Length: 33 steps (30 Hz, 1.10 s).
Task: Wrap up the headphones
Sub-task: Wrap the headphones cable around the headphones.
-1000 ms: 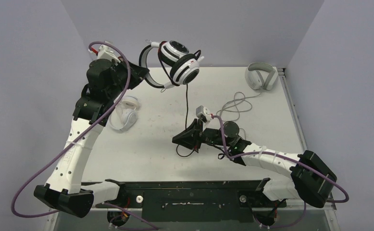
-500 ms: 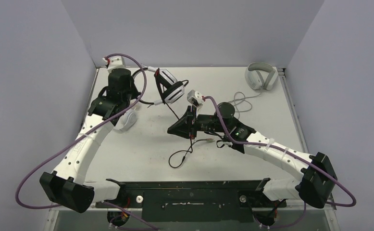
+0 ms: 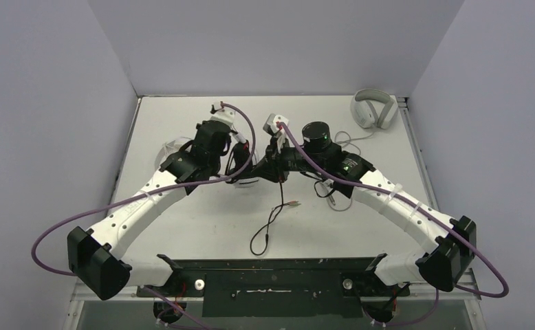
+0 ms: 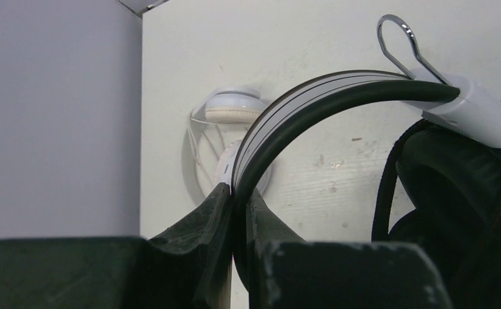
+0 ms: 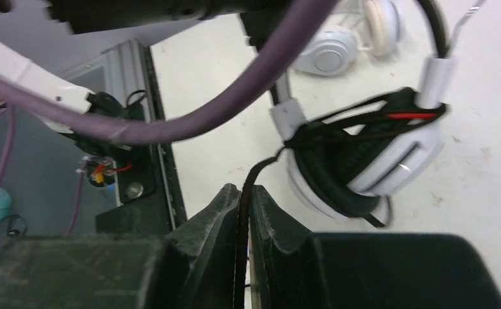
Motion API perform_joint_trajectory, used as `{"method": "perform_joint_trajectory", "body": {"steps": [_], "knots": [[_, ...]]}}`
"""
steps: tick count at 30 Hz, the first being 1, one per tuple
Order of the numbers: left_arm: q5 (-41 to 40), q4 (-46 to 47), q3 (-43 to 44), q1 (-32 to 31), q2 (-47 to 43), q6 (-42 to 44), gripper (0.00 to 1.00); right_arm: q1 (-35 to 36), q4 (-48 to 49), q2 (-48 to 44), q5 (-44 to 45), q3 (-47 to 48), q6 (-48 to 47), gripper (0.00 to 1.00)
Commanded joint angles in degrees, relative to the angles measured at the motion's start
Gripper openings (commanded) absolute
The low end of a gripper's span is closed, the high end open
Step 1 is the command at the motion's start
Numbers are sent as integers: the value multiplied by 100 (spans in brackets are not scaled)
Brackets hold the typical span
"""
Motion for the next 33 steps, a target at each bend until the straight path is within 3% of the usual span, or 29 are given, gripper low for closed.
{"method": "perform_joint_trajectory", "body": {"steps": [1, 5, 10, 18, 25, 33], "knots": [[-593, 668, -71, -339, -337, 1361, 0, -315, -842, 160, 361, 463, -615, 12], [4, 248, -12, -502, -411, 1366, 0, -522, -977, 271, 279, 490, -750, 12], [1425, -684, 492, -601, -345, 785, 0, -660, -978, 346, 255, 405, -794, 11], [2946, -1441, 779, -628, -454, 174, 0, -718, -1016, 322, 1151, 238, -1083, 9], [3148, -1765, 999, -584, -362, -219, 0, -739, -565, 54, 1868, -263, -1108, 15], [2621, -1858, 1135, -530, -421, -257, 0, -805, -501, -49, 1950, -527, -1140, 20]]}}
